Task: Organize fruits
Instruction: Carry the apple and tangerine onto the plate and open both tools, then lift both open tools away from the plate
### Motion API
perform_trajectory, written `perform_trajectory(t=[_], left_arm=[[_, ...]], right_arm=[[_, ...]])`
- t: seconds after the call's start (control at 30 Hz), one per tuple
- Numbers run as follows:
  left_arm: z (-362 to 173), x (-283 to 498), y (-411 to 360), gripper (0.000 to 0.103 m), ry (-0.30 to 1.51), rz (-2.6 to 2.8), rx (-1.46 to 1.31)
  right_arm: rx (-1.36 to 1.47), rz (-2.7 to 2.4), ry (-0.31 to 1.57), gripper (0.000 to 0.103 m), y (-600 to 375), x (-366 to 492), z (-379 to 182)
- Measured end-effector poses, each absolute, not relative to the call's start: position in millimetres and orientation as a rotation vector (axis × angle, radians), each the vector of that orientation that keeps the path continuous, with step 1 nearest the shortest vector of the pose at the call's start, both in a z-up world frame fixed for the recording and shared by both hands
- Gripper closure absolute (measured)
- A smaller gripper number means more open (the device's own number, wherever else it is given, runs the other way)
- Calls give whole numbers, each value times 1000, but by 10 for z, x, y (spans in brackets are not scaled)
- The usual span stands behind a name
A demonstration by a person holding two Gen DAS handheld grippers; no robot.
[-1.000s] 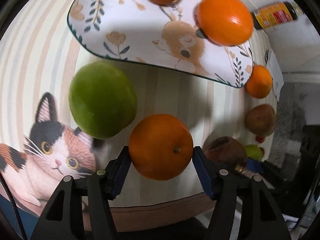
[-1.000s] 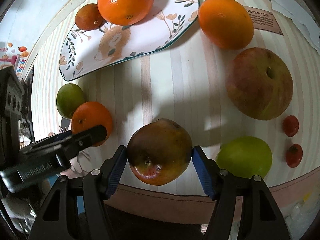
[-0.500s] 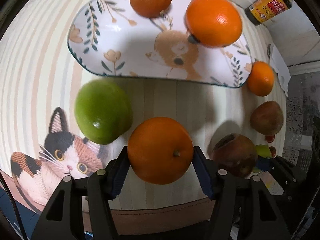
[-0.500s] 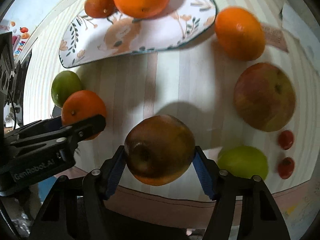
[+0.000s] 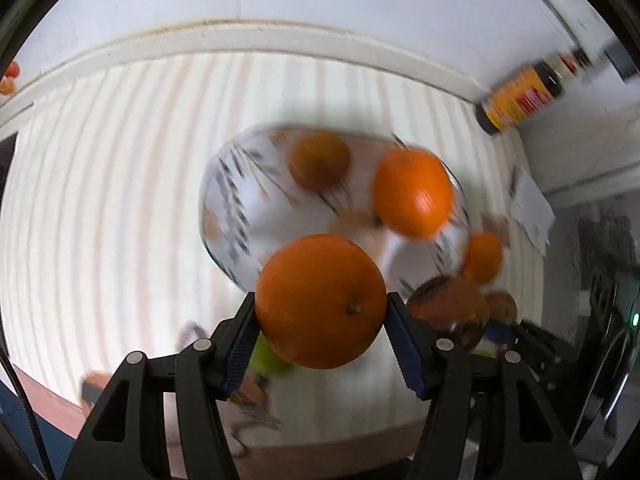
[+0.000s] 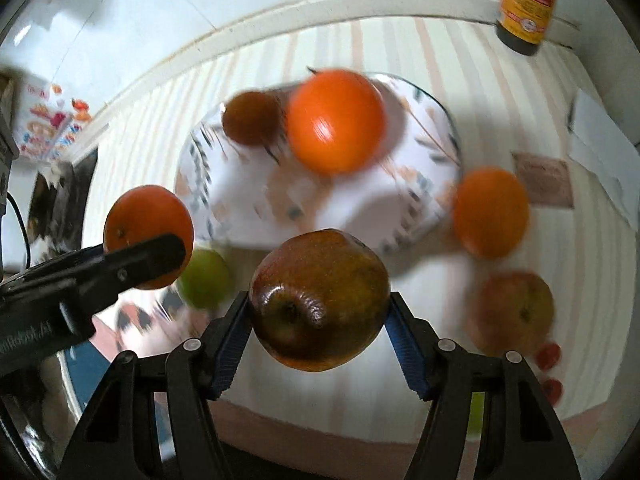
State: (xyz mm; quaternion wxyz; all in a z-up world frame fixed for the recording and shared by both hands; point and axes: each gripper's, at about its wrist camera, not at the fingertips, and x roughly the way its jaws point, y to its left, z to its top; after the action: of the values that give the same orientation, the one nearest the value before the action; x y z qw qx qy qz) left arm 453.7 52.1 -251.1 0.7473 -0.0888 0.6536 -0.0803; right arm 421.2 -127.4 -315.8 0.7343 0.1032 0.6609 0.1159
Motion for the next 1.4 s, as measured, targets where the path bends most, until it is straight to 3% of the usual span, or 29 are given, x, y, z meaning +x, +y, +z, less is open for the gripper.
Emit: perform_trajectory(t=[0.33,0.63,0.67,0.73,0.77,0.8,1.4], left_arm=[[-2992,5192,762,44,1553,-104,-117],[-3265,5285,639,43,1621,-88,-94],[-3271,5288,633,43,1616,-82,-93],[-3254,5278,644,35,1598,-85,-105],[-3236,5275,648,18,1589,-89,-110],[-3201,5268,659,12,1574,-85,-108],[-2424,4524,701,12,1344,-40,-51]], right_arm=[[358,259,1488,34,-661,4792,-3586],[353,245,1529,33,-472,4953,-3712],[360,243,1553,21,-478,4951,-3752],[383,240,1565,8,-515,4927,-3759],[386,240,1562,8,-536,4900,-3734],[380,242,1561,8,-533,4888,-3708],[167,49,1408,8,-1183,4443,-2891]])
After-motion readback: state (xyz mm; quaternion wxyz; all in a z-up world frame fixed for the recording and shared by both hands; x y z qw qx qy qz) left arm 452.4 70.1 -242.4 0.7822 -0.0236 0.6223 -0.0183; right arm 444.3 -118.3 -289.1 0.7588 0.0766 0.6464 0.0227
